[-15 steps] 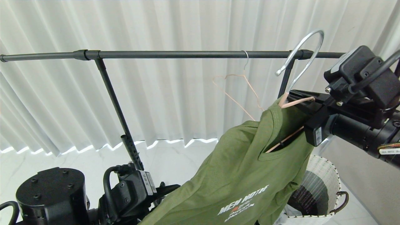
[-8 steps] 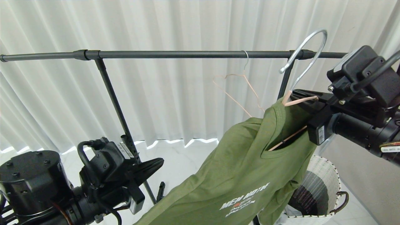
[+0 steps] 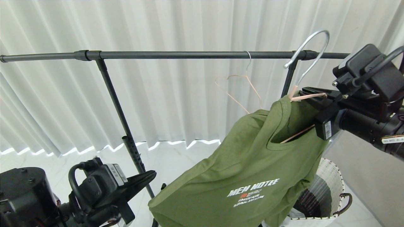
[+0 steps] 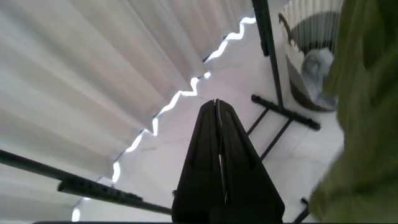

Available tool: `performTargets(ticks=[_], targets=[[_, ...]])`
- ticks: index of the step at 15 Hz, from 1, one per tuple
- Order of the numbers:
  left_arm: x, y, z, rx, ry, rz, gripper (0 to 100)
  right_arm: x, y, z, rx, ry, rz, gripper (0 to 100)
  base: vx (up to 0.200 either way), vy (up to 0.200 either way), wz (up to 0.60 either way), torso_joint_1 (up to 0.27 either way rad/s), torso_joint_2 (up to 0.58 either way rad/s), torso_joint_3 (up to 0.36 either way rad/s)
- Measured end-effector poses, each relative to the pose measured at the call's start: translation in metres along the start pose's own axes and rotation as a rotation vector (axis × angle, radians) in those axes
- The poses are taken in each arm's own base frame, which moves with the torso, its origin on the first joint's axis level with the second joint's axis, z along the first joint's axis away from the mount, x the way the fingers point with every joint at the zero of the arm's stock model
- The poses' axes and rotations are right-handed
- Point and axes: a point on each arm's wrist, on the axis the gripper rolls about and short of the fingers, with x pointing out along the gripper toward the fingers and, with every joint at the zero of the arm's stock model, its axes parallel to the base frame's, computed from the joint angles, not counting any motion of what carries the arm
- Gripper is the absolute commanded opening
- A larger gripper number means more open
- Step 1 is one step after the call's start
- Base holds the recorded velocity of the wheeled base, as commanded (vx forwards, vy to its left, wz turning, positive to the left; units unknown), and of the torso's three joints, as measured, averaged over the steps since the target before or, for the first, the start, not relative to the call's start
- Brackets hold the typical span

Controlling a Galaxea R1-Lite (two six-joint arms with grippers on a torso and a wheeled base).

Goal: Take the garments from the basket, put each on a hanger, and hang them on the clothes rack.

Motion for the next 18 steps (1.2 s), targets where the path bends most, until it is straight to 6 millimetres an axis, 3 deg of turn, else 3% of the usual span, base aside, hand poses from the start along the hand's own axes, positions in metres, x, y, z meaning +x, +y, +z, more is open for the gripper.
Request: performTargets(ticks=[6,13,18], targets=[[-0.002,-0.014,0.004,0.03,-0.033,-0.072,100,0.003,-0.002,-0.003,-0.003,0.02,-0.019,0,0.0,0.0,0.0,0.0,0.0,0.0],[-0.022,-0.019,-0.006,-0.049,-0.004,-0.057,100,0.026,-0.006,-0.007,-0.014,0.121,-0.152,0,0.0,0.0,0.0,0.0,0.0,0.0],[0.001,-0.008,0.017,-0.076,-0.086,-0.058,100,0.047,-0.002,0.007,-0.002,0.088,-0.154,0,0.0,0.0,0.0,0.0,0.0,0.0]])
